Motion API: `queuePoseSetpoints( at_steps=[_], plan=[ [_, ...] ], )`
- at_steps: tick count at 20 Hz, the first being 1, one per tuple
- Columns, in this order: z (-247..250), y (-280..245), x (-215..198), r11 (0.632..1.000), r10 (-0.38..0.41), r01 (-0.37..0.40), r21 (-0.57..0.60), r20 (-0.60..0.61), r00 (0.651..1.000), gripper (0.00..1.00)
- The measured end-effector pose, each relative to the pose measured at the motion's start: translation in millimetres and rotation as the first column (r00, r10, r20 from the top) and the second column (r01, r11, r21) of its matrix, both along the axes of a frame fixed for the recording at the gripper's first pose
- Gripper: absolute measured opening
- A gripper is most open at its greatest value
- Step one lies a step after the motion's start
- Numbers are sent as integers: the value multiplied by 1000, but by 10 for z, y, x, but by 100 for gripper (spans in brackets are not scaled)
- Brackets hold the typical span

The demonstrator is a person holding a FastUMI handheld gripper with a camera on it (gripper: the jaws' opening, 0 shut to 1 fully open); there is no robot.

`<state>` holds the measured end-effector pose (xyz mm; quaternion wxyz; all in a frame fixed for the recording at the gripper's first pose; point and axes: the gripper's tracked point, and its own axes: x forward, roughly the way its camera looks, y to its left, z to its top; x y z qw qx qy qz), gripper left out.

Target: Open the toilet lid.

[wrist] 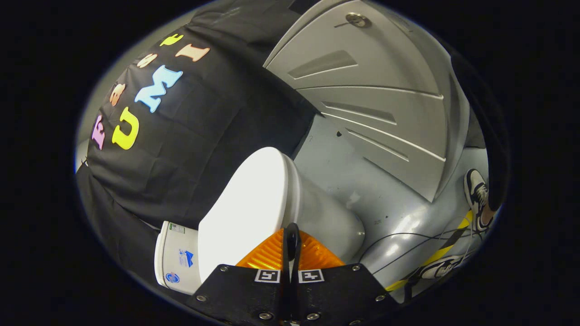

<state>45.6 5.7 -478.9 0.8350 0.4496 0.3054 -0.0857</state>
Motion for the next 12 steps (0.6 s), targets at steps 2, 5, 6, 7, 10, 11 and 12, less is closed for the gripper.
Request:
queuePoseSetpoints(
  at_steps=[2,5,6,7,10,11,12],
  plan=[
    [109,-10,46,1000,-3,3,-18,17,1000,0],
    [331,-8,90,998,-3,5,-68,38,999,0],
    [407,3,110,996,-2,6,-84,49,999,0],
    [495,14,108,995,1,5,-98,60,998,0],
    [725,49,126,990,13,-2,-143,74,997,0],
    [794,67,126,987,18,-6,-159,77,997,0],
    [867,81,130,984,23,-8,-176,80,997,0]
  ],
)
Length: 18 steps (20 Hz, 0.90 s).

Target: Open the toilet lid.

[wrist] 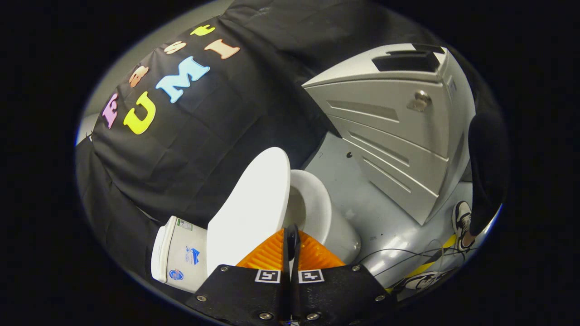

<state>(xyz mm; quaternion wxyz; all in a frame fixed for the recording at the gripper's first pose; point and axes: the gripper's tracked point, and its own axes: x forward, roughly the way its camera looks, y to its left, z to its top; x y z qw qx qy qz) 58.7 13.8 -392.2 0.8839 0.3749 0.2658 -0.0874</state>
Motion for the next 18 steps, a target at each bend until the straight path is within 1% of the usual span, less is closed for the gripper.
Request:
queuePoseSetpoints(
  at_steps=[5,11,14,18],
  plan=[
    [409,109,14,995,26,-21,-102,49,998,0],
    [951,338,39,974,61,-36,-223,106,993,0],
    [1221,488,58,953,97,-57,-296,124,988,0],
    [1531,695,63,916,148,-79,-394,148,978,0]
  ],
)
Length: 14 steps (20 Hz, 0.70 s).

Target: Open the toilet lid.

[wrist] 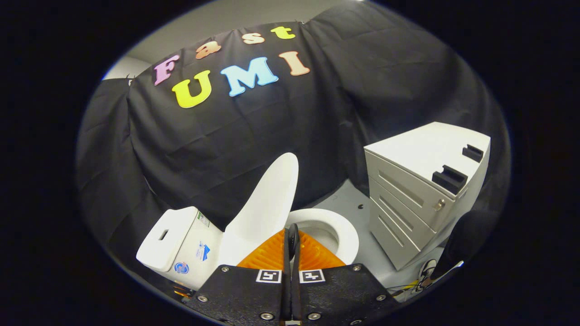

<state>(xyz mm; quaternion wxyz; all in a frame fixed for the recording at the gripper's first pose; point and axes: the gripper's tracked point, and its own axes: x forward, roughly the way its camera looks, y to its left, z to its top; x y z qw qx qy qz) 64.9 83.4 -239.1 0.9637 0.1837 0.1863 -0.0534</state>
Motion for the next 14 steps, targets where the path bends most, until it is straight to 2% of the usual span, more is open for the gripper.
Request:
queuePoseSetpoints(
  at_steps=[6,9,14],
  plan=[
    [382,324,21,991,46,-40,-128,49,998,0],
    [522,461,38,990,45,-36,-137,64,997,0],
    [790,772,42,978,90,-70,-197,94,992,0]
  ],
)
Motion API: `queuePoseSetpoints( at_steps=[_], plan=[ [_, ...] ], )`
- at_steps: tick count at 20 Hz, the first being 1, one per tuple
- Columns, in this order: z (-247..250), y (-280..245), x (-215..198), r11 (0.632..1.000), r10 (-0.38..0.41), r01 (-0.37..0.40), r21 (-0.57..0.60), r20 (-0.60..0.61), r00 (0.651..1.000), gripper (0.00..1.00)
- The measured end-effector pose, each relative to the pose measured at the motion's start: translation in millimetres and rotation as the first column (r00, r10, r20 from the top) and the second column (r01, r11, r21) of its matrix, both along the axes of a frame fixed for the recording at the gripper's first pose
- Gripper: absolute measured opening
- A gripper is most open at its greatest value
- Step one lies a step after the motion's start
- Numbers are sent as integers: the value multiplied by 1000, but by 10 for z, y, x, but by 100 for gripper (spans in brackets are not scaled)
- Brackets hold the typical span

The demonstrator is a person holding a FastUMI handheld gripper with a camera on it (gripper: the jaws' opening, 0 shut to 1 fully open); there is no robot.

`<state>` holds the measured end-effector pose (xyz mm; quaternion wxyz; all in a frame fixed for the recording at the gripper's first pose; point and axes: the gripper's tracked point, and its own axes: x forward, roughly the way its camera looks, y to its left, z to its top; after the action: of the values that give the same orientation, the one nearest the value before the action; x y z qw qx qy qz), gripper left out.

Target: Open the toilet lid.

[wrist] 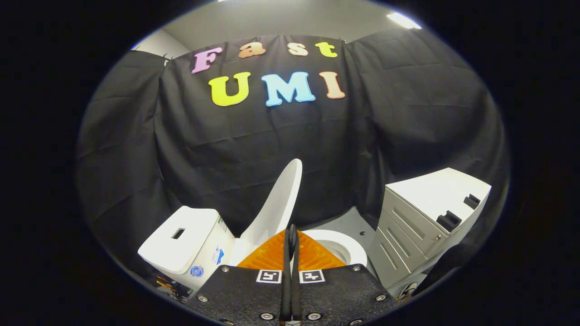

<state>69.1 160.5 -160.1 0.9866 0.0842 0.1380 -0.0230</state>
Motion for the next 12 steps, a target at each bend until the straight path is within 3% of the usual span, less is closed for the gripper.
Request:
queuePoseSetpoints(
  at_steps=[12],
  plan=[
    [409,669,-1,993,79,-72,-90,86,993,0]
  ],
)
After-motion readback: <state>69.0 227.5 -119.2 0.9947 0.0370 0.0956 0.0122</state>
